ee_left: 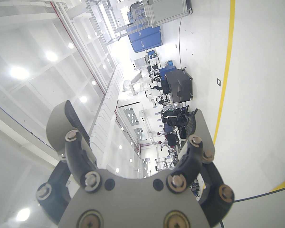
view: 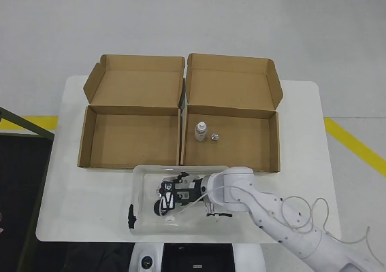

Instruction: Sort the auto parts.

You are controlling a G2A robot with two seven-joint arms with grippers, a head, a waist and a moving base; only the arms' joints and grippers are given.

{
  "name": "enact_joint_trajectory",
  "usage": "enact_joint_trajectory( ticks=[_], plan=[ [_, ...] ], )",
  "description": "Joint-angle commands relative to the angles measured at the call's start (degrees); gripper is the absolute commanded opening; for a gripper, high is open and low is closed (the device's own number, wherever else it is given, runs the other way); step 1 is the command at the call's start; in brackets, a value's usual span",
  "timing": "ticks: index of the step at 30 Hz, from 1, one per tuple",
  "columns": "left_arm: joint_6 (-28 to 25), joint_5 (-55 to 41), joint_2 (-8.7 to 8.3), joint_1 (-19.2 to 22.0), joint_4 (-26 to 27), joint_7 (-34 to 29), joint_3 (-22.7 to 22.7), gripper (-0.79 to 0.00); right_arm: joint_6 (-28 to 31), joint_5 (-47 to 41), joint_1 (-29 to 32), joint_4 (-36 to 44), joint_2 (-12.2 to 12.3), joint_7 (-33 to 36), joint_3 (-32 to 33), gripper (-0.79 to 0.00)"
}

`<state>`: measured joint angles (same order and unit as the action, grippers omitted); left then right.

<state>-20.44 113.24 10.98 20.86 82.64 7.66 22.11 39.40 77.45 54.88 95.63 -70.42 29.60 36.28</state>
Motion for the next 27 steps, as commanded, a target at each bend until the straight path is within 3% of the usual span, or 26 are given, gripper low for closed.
enact_joint_trajectory(
  ticks=[1,18,27],
  plan=[
    [0.00,0.00,0.00,0.00,0.00,0.00,0.00,0.000,-0.09,-0.06,-0.35,-0.63,-0.30,-0.06,-0.47,-0.462],
    [0.00,0.00,0.00,0.00,0.00,0.00,0.00,0.000,-0.71,-1.60,-3.88,-5.99,-3.27,-0.77,-4.01,-0.453],
    [0.00,0.00,0.00,0.00,0.00,0.00,0.00,0.000,-0.64,-2.01,-4.43,-8.15,-4.30,-1.42,-4.80,-0.496]
  ],
)
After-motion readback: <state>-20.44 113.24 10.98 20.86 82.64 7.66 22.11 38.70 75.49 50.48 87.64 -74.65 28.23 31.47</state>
